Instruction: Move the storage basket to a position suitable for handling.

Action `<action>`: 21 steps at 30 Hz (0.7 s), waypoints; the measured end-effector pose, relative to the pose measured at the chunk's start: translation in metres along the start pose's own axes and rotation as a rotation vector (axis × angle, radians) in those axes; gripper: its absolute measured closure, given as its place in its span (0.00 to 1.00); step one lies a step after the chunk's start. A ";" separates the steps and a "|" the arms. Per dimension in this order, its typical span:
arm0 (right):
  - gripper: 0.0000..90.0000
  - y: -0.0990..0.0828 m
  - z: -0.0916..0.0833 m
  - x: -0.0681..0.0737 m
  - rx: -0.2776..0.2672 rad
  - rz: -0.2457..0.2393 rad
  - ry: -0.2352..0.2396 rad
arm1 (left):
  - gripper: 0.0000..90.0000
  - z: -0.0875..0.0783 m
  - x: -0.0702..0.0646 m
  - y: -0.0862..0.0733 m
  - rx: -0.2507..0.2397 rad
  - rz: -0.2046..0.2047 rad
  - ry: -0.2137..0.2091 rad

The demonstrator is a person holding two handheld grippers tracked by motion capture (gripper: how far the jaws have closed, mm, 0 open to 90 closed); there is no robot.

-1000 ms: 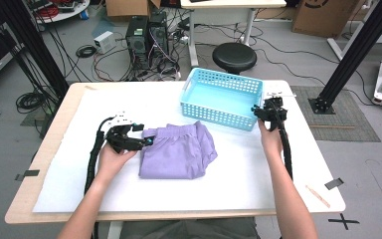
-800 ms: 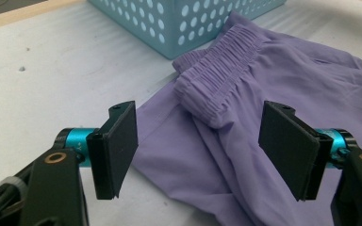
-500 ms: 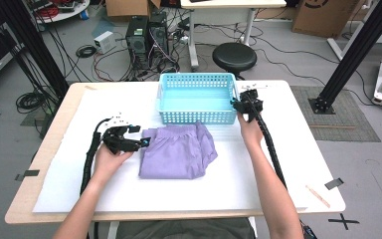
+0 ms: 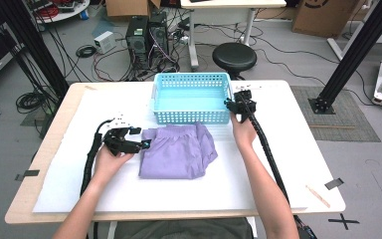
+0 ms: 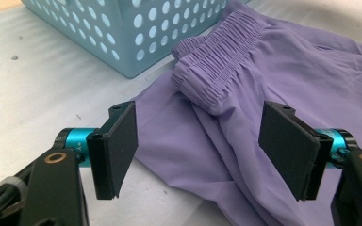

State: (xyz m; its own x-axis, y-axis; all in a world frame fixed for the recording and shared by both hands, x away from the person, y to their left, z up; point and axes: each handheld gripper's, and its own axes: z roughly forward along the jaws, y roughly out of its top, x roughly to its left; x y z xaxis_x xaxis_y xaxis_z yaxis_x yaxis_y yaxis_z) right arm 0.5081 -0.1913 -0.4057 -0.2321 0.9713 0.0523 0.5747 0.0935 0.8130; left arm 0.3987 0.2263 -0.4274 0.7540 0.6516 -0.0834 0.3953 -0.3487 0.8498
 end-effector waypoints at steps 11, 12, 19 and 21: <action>0.49 0.004 -0.025 0.006 -0.155 -0.048 -0.077 | 0.32 -0.003 -0.001 -0.001 -0.016 -0.002 0.014; 0.47 0.004 -0.031 0.006 -0.174 -0.055 -0.084 | 0.32 -0.004 -0.001 -0.001 -0.020 -0.004 0.014; 0.41 -0.011 -0.076 -0.001 -0.265 -0.086 -0.056 | 0.32 -0.007 -0.009 -0.002 -0.031 0.002 0.026; 0.40 -0.017 -0.086 -0.002 -0.276 -0.102 -0.048 | 0.32 -0.009 -0.011 -0.002 -0.038 0.012 0.037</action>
State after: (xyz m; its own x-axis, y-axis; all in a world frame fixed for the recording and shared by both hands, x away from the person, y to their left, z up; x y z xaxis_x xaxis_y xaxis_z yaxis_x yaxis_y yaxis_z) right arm 0.4310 -0.2132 -0.3696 -0.2360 0.9699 -0.0596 0.3139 0.1342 0.9399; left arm 0.3844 0.2258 -0.4232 0.7380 0.6726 -0.0546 0.3661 -0.3311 0.8697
